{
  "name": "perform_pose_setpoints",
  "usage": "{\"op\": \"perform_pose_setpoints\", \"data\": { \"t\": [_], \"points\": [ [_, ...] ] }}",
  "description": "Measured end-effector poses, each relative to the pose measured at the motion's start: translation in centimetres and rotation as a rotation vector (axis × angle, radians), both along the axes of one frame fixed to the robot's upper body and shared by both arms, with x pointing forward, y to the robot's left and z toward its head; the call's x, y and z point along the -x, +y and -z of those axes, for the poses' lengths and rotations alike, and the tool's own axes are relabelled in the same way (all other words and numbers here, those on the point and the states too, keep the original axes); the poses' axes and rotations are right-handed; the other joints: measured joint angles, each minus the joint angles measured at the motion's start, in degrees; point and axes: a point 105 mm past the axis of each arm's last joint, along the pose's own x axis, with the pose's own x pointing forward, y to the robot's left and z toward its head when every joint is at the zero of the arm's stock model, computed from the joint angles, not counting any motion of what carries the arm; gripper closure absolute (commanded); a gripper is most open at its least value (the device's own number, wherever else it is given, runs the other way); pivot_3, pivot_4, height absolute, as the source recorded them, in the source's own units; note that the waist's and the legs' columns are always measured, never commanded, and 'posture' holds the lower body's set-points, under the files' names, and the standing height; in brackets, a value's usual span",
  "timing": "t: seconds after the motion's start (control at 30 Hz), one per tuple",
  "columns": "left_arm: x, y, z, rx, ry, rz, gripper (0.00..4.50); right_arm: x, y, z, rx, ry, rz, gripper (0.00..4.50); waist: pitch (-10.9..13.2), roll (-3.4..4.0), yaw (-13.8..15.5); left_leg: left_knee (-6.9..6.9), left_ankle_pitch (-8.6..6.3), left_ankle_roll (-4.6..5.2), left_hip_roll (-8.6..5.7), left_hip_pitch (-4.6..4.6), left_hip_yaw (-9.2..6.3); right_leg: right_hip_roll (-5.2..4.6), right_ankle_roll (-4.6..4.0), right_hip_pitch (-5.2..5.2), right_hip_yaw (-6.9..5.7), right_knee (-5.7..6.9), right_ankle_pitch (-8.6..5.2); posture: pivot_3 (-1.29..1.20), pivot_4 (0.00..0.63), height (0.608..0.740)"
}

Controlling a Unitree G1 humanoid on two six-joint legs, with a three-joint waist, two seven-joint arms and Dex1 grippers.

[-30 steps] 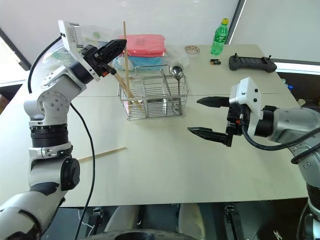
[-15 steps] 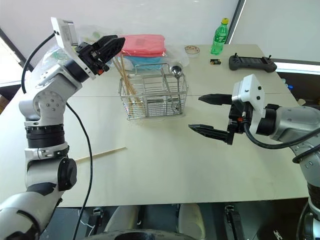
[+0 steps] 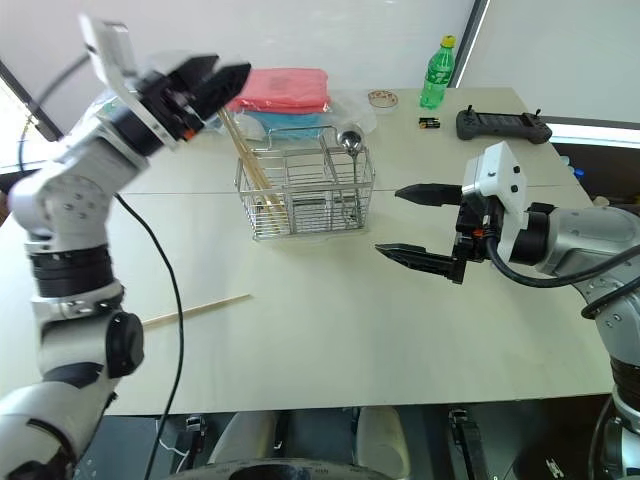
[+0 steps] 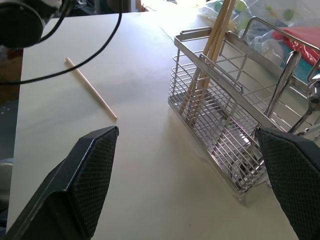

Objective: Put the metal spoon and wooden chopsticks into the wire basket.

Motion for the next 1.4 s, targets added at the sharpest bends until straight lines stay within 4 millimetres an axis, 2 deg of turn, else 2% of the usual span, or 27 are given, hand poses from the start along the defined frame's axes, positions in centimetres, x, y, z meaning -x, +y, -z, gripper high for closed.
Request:
{"op": "perform_pose_setpoints", "data": {
  "t": [0.13,0.17,0.23,0.3,0.47,0.53,0.6,0.7,0.83,1.03,1.23,1.4],
  "points": [
    [3.8,1.3,-3.3,-0.202,-0.027,0.118,0.02,-0.2,-0.2,0.3,-0.003,0.006,0.009,0.0,0.0,0.06,-0.5,-0.1,-0.01,0.01,0.0,0.0,0.03,0.01,0.01,-0.07,0.01,0.01,-0.03,0.0,0.15,0.692],
    [5.2,1.5,-3.5,-0.277,-0.029,0.168,0.02,-0.3,-0.1,0.4,-0.004,0.004,0.008,0.0,0.0,0.08,-0.8,-0.12,-0.01,0.02,0.0,0.0,0.03,0.01,0.02,-0.07,0.02,0.0,-0.05,0.0,0.15,0.692],
    [7.6,1.5,-2.5,-0.43,0.007,0.269,0.02,-0.3,-0.2,0.7,0.001,0.009,0.015,0.0,0.0,0.12,-1.2,-0.16,-0.02,0.02,0.01,0.02,0.04,-0.01,-0.08,-0.07,0.03,-0.01,-0.12,0.0,0.15,0.692],
    [9.2,1.7,-0.1,-0.566,0.09,0.356,0.02,-0.3,-0.2,1.0,-0.004,0.016,0.014,0.0,0.0,0.21,-1.2,-0.15,-0.02,0.02,0.03,0.04,0.05,-0.02,-0.19,-0.07,0.04,0.0,-0.18,0.0,0.15,0.692],
    [10.8,3.2,9.7,-0.873,0.411,0.472,0.02,-0.2,0.0,1.8,-0.02,0.04,0.018,0.0,0.1,0.2,-1.1,-0.09,-0.02,0.02,0.18,-0.02,0.04,0.02,-0.43,-0.14,0.03,0.01,-0.25,0.0,0.15,0.692],
    [10.8,4.0,12.6,-0.953,0.475,0.463,0.02,0.0,0.3,1.8,-0.021,0.034,0.016,0.0,0.1,0.22,-1.0,-0.11,-0.02,0.02,0.18,-0.03,0.07,0.01,-0.5,-0.15,0.04,-0.02,-0.22,0.0,0.15,0.692],
    [9.9,4.4,15.1,-1.015,0.513,0.407,0.02,0.2,0.4,2.0,-0.021,0.034,0.02,0.0,0.1,0.2,-0.5,-0.1,-0.02,0.03,0.17,-0.08,0.05,0.01,-0.49,-0.15,0.04,-0.03,-0.22,0.0,0.15,0.692],
    [8.5,4.4,17.4,-1.055,0.526,0.343,0.02,0.3,0.7,2.0,-0.024,0.032,0.028,0.0,0.1,0.19,0.1,-0.06,-0.02,0.04,0.14,-0.12,0.09,0.01,-0.48,-0.17,0.04,-0.05,-0.21,0.0,0.15,0.692],
    [8.0,4.0,19.9,-1.121,0.542,0.344,0.02,0.4,0.8,2.1,-0.033,0.036,0.042,0.0,0.1,0.18,0.2,-0.08,-0.03,0.07,0.13,-0.14,0.09,0.01,-0.47,-0.19,0.04,-0.07,-0.22,0.0,0.15,0.692],
    [7.5,3.3,22.4,-1.224,0.509,0.381,0.02,0.5,0.8,2.0,-0.042,0.036,0.064,0.0,0.1,0.18,0.2,-0.06,-0.03,0.09,0.14,-0.12,0.08,0.03,-0.47,-0.18,0.02,-0.04,-0.21,0.0,0.15,0.692],
    [6.9,2.8,22.7,-1.283,0.463,0.407,0.02,1.2,0.6,2.7,-0.023,0.067,0.059,0.0,0.1,0.19,0.2,-0.06,-0.04,0.1,0.14,-0.12,0.08,0.02,-0.46,-0.16,0.02,-0.04,-0.22,0.0,0.15,0.692],
    [6.8,2.5,23.7,-1.31,0.466,0.43,0.02,2.7,0.4,3.6,0.021,0.11,0.013,0.0,0.0,0.17,0.2,-0.05,-0.06,0.14,0.14,-0.12,0.07,0.04,-0.43,-0.15,0.01,-0.03,-0.22,0.0,0.15,0.692]
  ]
}}
